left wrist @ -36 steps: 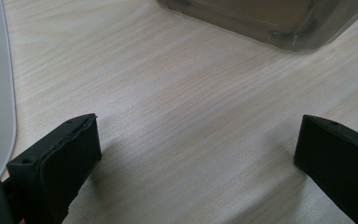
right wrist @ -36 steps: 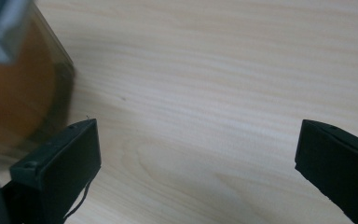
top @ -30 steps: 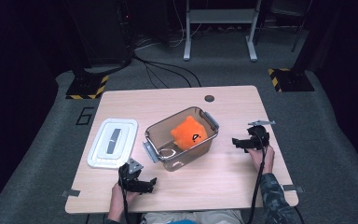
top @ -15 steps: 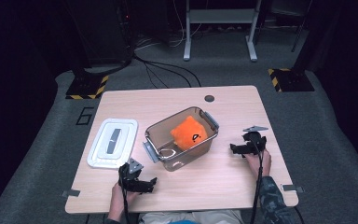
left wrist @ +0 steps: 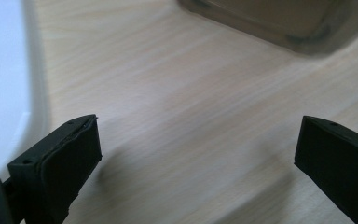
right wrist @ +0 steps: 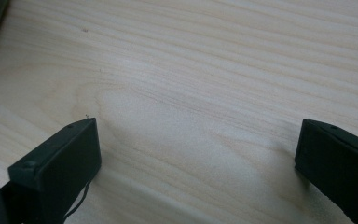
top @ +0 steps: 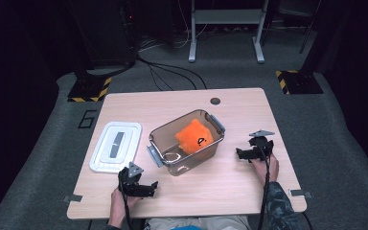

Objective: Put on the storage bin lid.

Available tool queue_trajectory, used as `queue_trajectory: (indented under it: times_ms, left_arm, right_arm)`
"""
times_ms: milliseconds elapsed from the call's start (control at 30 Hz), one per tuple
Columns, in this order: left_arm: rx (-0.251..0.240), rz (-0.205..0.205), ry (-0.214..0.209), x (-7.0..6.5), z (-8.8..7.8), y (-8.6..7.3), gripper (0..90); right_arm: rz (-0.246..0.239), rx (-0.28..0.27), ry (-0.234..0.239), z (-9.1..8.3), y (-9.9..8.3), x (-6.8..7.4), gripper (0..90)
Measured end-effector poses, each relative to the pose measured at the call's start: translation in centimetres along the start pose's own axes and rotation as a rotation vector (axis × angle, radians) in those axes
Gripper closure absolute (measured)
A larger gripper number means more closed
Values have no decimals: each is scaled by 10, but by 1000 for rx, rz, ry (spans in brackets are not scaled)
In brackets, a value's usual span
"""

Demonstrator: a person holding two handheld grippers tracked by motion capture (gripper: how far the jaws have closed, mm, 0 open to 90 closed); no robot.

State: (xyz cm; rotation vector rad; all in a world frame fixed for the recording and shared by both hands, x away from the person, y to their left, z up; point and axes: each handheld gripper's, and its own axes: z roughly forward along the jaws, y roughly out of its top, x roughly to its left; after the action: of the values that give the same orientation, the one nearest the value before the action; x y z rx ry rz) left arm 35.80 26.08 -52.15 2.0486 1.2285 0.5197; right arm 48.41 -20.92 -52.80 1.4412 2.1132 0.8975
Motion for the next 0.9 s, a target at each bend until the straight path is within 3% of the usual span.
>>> queue_trajectory:
  times_ms: [133,167,233,267,367,400,433,667,800,900]
  left_arm:
    - [-26,-34,57,23,-16,11,0]
    - [-26,-34,57,23,-16,11,0]
    - [-30,-60,86,41,-24,18,0]
    - [-30,-60,86,41,-24,18,0]
    - [-42,-82,113,60,-26,26,0]
    - [-43,-97,109,71,-25,30,0]
    - [-43,-97,109,71,-25,30,0]
    - [-30,-156,135,113,-11,46,0]
    - [11,-173,149,132,4,54,0]
    - [27,-178,150,138,11,56,0]
  right_arm:
    - [-7,-2,1,0,0,0,0]
    - [-7,-2,1,0,0,0,0]
    - [-7,-2,1,0,0,0,0]
    - [-7,-2,1,0,0,0,0]
    - [-8,-2,2,0,0,0,0]
    - [-8,-2,2,0,0,0,0]
    - [-8,-2,2,0,0,0,0]
    - [-13,-4,3,0,0,0,0]
    - [-14,-5,4,0,0,0,2]
    - [-14,-5,4,0,0,0,3]
